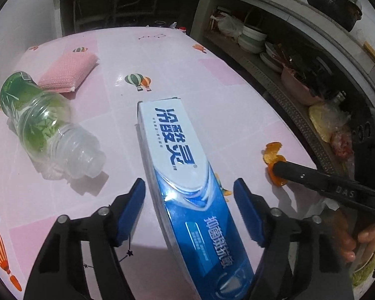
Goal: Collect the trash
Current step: 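Close the right tool on the orange peel while left closes on the blue toothpaste box, then carry the toothpaste box with left tool over the wastebasket and drop it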
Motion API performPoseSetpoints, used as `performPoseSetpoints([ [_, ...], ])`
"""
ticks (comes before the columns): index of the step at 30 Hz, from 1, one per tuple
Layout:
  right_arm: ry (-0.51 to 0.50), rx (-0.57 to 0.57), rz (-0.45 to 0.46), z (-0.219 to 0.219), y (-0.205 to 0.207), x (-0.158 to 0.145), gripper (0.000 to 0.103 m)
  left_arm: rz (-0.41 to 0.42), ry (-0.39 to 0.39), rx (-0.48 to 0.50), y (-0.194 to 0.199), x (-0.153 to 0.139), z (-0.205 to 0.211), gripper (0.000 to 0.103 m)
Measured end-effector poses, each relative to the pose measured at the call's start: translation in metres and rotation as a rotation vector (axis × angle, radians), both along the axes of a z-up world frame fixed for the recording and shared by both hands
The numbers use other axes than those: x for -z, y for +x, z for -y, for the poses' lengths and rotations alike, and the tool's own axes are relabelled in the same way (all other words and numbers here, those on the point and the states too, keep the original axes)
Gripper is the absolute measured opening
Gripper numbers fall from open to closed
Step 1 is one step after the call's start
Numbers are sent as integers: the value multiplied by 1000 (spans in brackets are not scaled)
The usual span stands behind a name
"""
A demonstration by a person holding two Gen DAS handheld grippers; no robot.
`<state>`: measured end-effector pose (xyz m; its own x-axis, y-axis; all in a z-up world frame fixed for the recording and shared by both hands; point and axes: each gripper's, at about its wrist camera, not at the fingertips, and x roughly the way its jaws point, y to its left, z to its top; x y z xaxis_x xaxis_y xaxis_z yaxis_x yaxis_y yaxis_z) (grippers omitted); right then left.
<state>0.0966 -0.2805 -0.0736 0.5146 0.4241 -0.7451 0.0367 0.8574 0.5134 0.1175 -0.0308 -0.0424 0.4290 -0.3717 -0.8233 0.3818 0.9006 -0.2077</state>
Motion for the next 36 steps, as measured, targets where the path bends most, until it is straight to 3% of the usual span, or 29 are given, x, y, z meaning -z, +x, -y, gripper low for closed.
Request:
performPoseSetpoints([
  [4, 3, 6, -3, 1, 0, 1, 22, -11, 10, -4, 3, 4, 1, 60],
  [11, -9, 8, -3, -3, 1, 2, 22, -7, 1, -22, 2, 4, 0, 57],
  [13, -12, 15, -5, -3, 1, 2, 17, -3, -3, -26, 2, 4, -1, 56],
  [21, -11, 27, 1, -3, 0, 1, 9, 28, -35, -34, -3, -2, -7, 54],
  [36, 13, 47, 46, 5, -10, -14, 8, 105, -54, -19, -17, -20, -7, 53],
])
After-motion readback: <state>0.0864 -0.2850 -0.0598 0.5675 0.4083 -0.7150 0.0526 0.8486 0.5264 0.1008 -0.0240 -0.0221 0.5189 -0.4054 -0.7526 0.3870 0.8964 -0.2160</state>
